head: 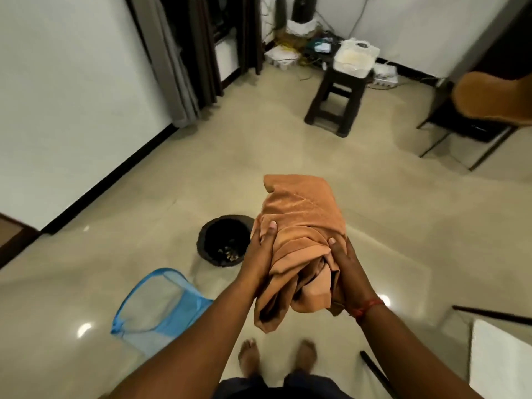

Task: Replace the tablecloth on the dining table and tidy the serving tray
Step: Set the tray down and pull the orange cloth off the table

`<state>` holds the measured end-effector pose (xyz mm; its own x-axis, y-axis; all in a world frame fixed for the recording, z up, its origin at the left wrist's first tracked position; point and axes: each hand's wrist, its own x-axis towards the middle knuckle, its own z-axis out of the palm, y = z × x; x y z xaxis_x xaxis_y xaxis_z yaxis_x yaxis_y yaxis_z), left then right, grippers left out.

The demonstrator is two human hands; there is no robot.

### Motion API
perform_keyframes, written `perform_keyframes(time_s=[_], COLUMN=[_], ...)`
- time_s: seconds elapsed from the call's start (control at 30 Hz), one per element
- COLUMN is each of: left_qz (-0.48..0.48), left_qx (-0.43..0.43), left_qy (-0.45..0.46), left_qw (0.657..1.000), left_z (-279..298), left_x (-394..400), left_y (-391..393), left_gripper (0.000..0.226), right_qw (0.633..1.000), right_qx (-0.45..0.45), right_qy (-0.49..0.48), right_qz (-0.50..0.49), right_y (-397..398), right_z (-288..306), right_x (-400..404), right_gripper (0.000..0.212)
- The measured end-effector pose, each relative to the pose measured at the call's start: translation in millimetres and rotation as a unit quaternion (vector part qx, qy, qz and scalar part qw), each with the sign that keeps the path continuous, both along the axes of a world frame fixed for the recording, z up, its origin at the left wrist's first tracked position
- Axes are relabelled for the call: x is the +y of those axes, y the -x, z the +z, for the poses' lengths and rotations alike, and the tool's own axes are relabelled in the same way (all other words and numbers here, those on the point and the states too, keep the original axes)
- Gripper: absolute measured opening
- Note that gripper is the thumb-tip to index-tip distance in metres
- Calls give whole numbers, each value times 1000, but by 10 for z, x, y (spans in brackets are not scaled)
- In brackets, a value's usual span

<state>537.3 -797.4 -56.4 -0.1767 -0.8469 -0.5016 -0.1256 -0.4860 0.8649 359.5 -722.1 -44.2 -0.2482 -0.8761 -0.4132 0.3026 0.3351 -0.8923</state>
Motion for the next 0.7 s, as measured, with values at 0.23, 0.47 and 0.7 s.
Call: perform_keyframes(time_s=[0.23, 0.47, 0.7], left_qz=[168, 362, 481], left_qx=[-2, -19, 10], left_qy=[-31, -81, -167], left_qw=[985, 928, 860], left_z=[-284, -501, -913], left_x=[-38, 425, 1108], left_y=[-786, -1522, -2202], left_gripper=[85, 88, 79], right_qw=[987, 925, 861], right_qx=[-18, -40, -4], right_qy=[-45, -91, -152], right_qz=[156, 367, 486], right_y=[-620, -1472, -2337], right_z=[-352, -725, -973], right_x=[-672, -1033, -901], right_gripper=[69, 66, 78])
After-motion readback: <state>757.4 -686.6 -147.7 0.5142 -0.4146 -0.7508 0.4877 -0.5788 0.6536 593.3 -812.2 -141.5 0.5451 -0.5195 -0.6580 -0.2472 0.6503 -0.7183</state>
